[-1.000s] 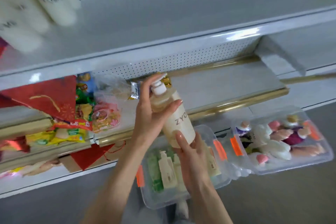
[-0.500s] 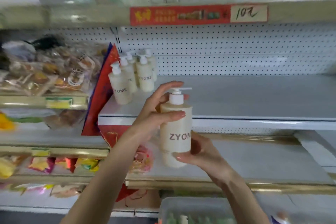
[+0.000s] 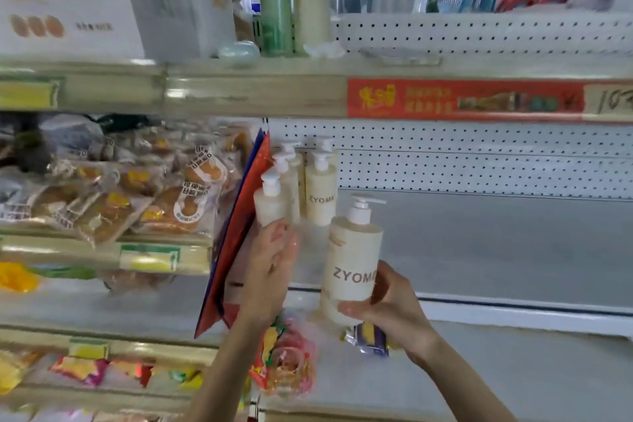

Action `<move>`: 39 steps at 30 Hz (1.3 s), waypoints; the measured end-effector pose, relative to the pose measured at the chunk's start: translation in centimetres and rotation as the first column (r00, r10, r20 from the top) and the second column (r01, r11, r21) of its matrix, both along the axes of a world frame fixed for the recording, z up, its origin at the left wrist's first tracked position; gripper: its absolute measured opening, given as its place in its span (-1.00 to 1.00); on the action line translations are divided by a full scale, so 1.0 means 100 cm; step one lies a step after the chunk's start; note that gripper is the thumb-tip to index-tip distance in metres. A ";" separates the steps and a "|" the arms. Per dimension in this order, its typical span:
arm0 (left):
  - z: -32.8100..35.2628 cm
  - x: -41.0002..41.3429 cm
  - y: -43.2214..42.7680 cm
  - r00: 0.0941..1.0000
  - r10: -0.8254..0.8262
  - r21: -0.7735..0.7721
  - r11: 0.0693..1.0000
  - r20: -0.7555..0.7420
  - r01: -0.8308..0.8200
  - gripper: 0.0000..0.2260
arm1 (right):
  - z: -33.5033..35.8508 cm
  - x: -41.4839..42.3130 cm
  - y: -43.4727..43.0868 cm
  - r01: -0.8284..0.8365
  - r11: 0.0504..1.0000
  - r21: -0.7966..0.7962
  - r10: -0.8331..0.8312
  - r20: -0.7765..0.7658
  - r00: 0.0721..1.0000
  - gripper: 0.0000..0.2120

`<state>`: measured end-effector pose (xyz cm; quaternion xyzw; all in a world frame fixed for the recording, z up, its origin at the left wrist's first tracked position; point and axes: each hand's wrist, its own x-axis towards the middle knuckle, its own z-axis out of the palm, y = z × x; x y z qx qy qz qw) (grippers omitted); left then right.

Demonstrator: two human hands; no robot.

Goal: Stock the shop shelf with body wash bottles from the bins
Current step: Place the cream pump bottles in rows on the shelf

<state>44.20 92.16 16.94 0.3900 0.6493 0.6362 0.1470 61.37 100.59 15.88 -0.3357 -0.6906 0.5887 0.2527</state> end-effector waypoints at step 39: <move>-0.067 -0.099 0.076 0.959 -0.074 -0.078 0.992 0.274 0.099 -0.23 | -0.055 -0.132 0.095 0.144 0.951 0.274 -0.201 0.191 0.961 -0.35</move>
